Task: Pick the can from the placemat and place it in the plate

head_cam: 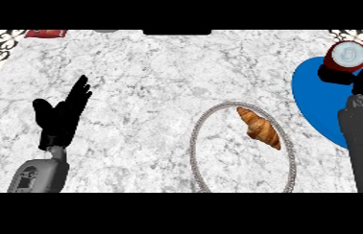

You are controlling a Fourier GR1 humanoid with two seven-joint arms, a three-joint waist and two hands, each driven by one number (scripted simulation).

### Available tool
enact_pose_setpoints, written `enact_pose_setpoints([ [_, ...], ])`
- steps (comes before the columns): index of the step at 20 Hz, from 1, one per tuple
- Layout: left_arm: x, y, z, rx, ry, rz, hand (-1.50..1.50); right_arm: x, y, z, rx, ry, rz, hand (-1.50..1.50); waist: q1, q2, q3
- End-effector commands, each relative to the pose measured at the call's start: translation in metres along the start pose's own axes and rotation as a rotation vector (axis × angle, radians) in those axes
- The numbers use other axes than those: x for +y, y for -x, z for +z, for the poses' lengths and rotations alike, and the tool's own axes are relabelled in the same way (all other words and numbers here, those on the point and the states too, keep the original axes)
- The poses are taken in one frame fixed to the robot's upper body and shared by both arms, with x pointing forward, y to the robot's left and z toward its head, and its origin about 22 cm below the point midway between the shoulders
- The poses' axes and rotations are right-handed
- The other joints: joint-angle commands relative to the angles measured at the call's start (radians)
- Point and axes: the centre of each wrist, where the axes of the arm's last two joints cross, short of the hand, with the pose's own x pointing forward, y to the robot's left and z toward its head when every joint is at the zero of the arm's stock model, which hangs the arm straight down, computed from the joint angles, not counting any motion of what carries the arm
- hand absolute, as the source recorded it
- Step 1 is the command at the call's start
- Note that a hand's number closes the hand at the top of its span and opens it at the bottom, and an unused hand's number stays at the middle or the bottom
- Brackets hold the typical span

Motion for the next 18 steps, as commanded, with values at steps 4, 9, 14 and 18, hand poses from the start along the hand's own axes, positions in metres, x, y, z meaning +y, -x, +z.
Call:
enact_pose_setpoints([
  [4,0.019,-0.004,0.0,-0.009,0.005,0.007,0.0,0.007,0.052,-0.029,0.067,-0.134,0.117,1.5,0.008,0.002,0.0],
  [9,0.008,-0.011,-0.012,-0.003,-0.016,-0.004,0.0,0.012,0.1,-0.028,0.182,-0.266,-0.054,-1.5,-0.002,0.003,0.001],
  [14,0.003,-0.01,-0.008,0.023,0.007,0.006,0.0,0.004,0.105,-0.041,0.0,-0.28,-0.088,-1.5,0.004,0.001,0.001],
  [18,0.012,0.003,0.002,0.006,0.004,0.003,0.0,0.007,0.103,-0.035,-0.129,-0.143,-0.156,-1.5,0.008,0.001,0.001],
])
